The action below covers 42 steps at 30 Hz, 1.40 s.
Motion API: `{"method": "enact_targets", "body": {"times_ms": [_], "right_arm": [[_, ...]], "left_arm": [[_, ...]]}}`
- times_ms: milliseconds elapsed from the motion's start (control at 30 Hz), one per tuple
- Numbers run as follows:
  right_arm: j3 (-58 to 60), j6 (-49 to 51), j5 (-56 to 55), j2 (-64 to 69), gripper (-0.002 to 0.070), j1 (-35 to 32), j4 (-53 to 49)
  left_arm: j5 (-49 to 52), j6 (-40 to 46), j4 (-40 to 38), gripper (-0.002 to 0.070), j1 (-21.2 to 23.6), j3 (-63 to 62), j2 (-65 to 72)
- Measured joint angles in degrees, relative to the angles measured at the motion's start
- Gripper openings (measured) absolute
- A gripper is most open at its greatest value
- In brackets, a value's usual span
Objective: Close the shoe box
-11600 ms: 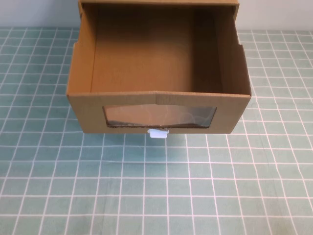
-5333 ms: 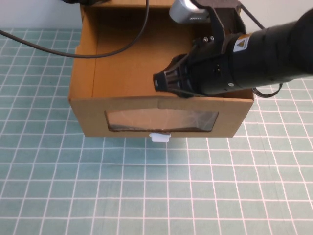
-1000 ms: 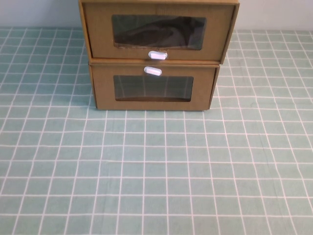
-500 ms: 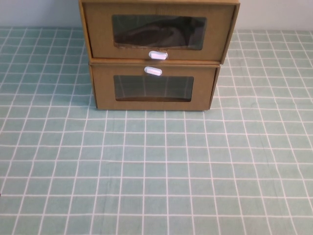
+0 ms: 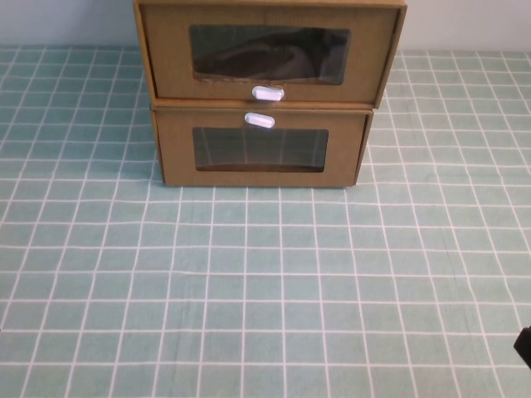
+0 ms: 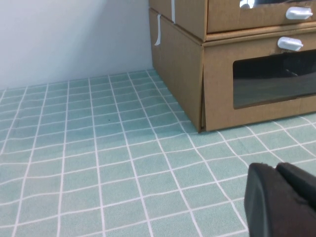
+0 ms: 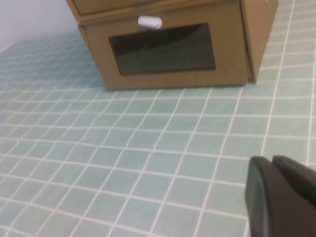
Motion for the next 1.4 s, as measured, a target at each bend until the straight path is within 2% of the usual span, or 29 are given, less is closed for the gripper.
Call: {"method": "enact_targets", "body": {"times_ms": [233, 333, 400, 567, 733, 1000, 1400], "right_arm": [[0.09, 0.0, 3.14, 0.0, -0.0011, 0.0, -0.49], [0.49, -0.83, 2.51, -0.74, -0.0011, -0.59, -5.72], [1.52, -1.05, 1.05, -2.07, -0.0011, -3.7, -7.59], [6.5, -1.19, -2.94, -6.57, -0.0011, -16.44, -8.54], [7.18, -1.19, 1.48, -13.52, -0.0011, -23.61, -8.54], [7.18, -1.22, 13.08, -16.3, -0.0011, -24.74, -8.54], [7.18, -1.22, 13.95, -16.3, -0.0011, -24.74, -8.54]], "left_arm": [[-0.39, 0.0, 0.0, -0.0005, 0.0, 0.0, 0.0], [-0.39, 0.0, 0.0, -0.0005, 0.0, 0.0, 0.0], [-0.39, 0.0, 0.0, -0.0005, 0.0, 0.0, 0.0], [-0.39, 0.0, -0.09, -0.0005, 0.0, 0.0, 0.0], [-0.48, 0.0, -0.09, -0.0005, 0.0, 0.0, 0.0], [-0.48, 0.0, -0.09, -0.0005, 0.0, 0.0, 0.0], [-0.48, 0.0, -0.09, -0.0005, 0.0, 0.0, 0.0]]}}
